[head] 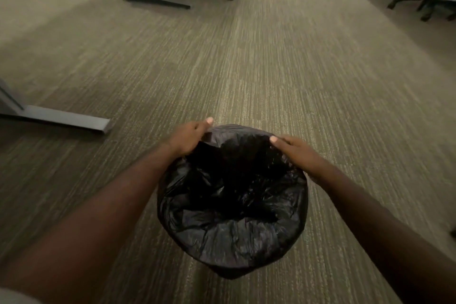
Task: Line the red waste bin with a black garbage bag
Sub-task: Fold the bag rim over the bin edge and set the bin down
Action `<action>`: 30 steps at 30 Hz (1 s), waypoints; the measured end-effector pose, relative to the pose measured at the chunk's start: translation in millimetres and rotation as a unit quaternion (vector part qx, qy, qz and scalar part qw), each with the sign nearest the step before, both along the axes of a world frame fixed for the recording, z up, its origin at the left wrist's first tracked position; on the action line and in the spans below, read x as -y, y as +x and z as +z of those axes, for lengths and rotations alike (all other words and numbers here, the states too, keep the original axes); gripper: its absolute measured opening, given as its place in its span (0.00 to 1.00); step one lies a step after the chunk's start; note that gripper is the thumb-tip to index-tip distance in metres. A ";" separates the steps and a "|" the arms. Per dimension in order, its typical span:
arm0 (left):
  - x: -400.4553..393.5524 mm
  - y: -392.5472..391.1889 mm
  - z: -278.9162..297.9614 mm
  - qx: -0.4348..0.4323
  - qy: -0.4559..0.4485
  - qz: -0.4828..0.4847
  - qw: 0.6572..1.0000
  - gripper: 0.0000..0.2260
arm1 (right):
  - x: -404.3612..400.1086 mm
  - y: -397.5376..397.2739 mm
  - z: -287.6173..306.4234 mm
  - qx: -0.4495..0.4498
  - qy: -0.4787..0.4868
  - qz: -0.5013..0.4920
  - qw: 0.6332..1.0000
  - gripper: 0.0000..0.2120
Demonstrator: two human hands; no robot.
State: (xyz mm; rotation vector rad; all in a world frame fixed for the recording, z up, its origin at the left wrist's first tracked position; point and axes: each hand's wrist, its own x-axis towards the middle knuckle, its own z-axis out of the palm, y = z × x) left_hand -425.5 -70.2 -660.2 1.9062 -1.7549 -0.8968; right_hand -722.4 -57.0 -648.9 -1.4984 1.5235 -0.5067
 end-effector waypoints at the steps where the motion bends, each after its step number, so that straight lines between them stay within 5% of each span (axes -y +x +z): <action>1: -6.1 5.0 1.1 -0.013 -0.045 0.031 0.998 0.27 | -8.4 -4.2 4.6 -0.013 -0.040 -0.022 0.999 0.26; 5: -48.8 29.7 -3.6 0.049 -0.225 0.115 0.966 0.15 | -79.2 -20.7 15.4 -0.135 -0.311 -0.056 0.939 0.26; 10: -85.5 27.7 -17.9 0.078 -0.196 0.113 0.971 0.12 | -160.0 -30.1 -30.9 -0.237 -0.463 0.230 0.822 0.20; 12: -85.1 24.1 -22.1 0.085 -0.203 0.097 0.971 0.07 | -168.6 -38.1 -51.0 -0.238 -0.469 0.283 0.803 0.17; 18: -74.8 22.7 -19.0 0.024 -0.125 0.106 0.986 0.10 | -169.2 -52.0 -63.5 -0.177 -0.410 0.210 0.870 0.21; 22: -83.6 30.5 -5.4 -0.163 -0.065 0.184 0.967 0.15 | -169.0 -48.5 -43.7 0.027 -0.280 -0.069 0.957 0.22; 25: -103.2 43.0 3.9 -0.195 -0.036 0.229 0.953 0.16 | -154.4 -47.1 -30.5 0.217 -0.094 -0.225 0.945 0.20; 30: -125.1 44.7 7.1 -0.230 0.079 0.233 0.942 0.14 | -132.7 -42.5 -16.2 0.224 0.026 -0.237 0.945 0.18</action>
